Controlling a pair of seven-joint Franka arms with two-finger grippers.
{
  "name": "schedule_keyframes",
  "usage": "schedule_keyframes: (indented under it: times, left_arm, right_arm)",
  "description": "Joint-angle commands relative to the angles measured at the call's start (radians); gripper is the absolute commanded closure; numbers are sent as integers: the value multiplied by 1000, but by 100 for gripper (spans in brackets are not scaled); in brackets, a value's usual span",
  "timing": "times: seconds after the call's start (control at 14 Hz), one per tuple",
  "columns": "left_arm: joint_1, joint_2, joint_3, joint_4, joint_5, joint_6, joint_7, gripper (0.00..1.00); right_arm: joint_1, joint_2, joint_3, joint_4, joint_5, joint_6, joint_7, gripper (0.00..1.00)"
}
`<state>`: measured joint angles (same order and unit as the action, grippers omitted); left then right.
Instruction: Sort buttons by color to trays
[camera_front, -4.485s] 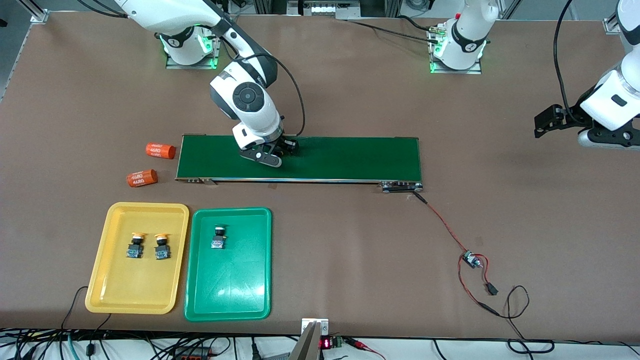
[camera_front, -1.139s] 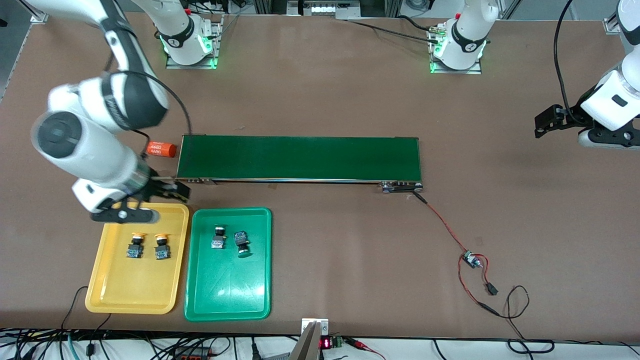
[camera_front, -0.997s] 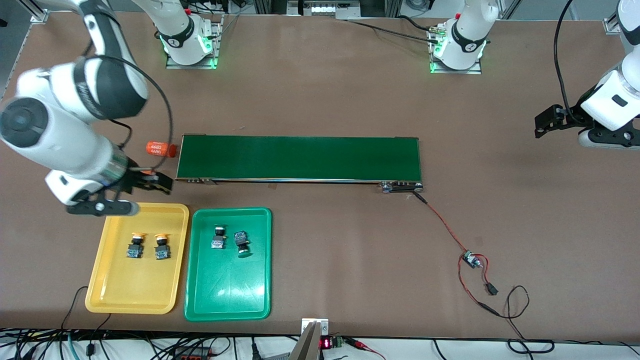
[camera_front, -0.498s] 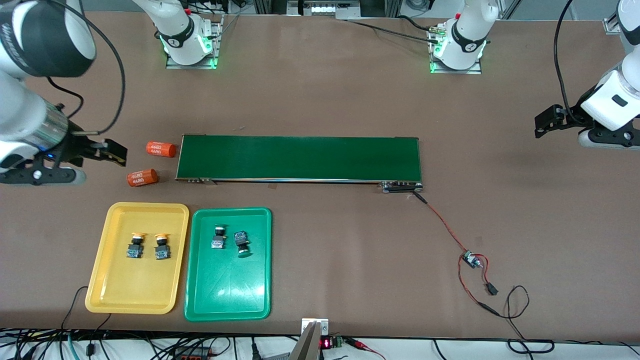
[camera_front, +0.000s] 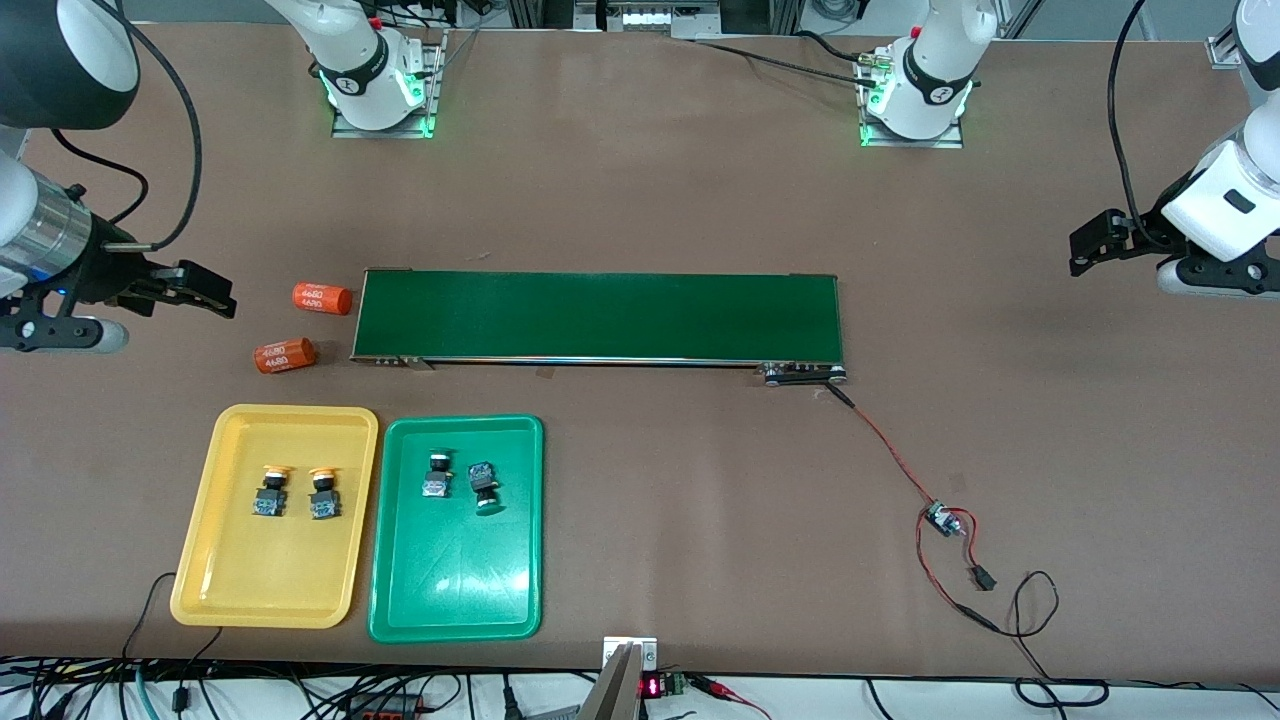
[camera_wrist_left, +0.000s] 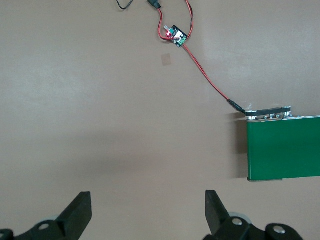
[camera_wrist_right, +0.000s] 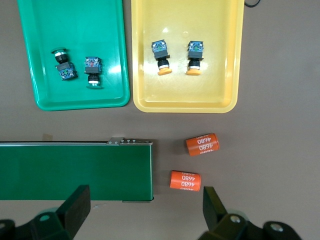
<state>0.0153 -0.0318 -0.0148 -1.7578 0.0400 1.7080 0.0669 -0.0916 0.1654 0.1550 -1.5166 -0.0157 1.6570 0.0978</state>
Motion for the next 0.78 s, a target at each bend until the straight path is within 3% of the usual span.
schedule_keyframes:
  times: [0.0, 0.21, 0.71]
  left_arm:
    - [-6, 3, 12, 15, -8, -19, 25, 0]
    - [-6, 3, 12, 15, -8, -22, 25, 0]
    - [-6, 3, 12, 17, -8, -22, 24, 0]
  right_arm:
    - [-37, -59, -28, -51, 17, -14, -58, 0]
    - [-42, -125, -37, -128, 16, -22, -78, 0]
    - [-27, -118, -78, -125, 11, -22, -107, 0]
